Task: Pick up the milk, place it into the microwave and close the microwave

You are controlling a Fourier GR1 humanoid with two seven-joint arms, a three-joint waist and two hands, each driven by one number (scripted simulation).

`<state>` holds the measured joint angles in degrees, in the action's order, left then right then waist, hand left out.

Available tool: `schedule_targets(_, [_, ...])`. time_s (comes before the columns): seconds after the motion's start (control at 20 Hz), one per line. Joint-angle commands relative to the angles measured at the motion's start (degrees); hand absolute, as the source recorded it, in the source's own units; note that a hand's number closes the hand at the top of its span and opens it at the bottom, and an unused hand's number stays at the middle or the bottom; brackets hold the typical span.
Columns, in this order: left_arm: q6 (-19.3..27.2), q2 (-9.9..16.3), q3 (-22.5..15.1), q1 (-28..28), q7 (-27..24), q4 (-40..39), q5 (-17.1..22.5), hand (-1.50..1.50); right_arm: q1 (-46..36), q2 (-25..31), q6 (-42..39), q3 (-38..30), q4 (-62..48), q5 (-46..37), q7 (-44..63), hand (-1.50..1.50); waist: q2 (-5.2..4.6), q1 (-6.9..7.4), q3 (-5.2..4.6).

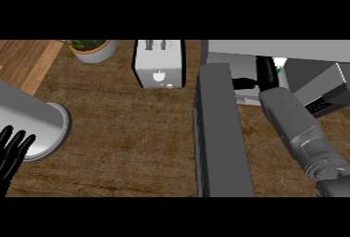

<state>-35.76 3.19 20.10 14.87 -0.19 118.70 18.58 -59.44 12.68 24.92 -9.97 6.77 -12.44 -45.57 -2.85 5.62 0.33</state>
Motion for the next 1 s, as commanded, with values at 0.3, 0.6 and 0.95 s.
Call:
schedule_targets(0.3, [-0.7,-1.7,-5.0,-2.2,0.6,-1.9,-2.5,1.5,6.4,-0.6,-13.8,-5.4,-0.8,5.7,-5.9,-1.5,1.22,-2.34,-0.14])
schedule_targets(0.6, [0.8,-3.2,-11.6,0.7,3.2,1.5,-3.4,1.5,12.4,-2.5,-25.7,-6.1,-0.1,7.3,-10.7,-1.5,2.12,-3.75,-0.2])
schedule_targets(0.95, [10.3,-3.2,-23.5,-2.4,6.4,1.2,-8.4,1.5,18.0,-4.8,-28.3,-4.9,4.4,7.8,-11.6,-1.5,2.79,-5.35,-0.31])
